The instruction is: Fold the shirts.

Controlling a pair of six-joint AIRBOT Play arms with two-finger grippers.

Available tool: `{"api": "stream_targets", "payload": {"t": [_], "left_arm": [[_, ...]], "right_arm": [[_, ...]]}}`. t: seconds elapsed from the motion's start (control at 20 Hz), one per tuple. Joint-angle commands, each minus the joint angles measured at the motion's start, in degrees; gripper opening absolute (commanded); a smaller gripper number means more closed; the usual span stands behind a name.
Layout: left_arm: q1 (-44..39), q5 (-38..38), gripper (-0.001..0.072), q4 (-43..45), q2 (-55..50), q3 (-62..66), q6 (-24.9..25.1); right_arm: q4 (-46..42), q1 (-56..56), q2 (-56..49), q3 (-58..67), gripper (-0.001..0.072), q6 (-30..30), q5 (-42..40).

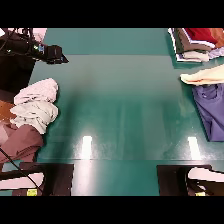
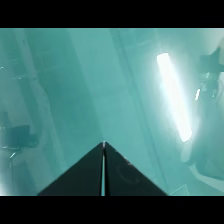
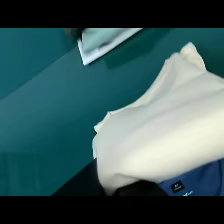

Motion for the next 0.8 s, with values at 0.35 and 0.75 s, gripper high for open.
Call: {"api": "stream_targets", "payload": {"t": [0.35,0.75], "left_arm": [[0.0,-1.0,0.0028,-0.1,0.0,0.0,0.1],[0.0,-1.1,0.0028,0.0,0.0,0.0,0.5]], "right_arm": [[-0.7,-4.4,3.0,6.6,0.0009,0.7,11.6],[-16.7,-10.4,17.9,-12.5,0.0011,0.7,12.0]]}}
